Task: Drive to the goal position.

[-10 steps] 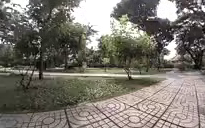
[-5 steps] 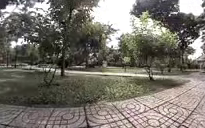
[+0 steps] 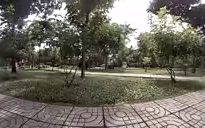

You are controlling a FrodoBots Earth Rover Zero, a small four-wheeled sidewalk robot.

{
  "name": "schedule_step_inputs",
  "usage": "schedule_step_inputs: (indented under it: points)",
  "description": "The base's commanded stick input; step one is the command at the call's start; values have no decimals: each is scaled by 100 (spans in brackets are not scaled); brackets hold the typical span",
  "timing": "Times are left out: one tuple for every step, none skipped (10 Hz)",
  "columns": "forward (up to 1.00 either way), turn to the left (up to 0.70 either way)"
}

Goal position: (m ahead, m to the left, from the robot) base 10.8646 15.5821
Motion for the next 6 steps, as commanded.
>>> schedule_step_inputs:
  points:
    - [0, 45]
    - [0, 45]
    - [0, 45]
    - [0, 45]
    - [0, 45]
    - [0, 45]
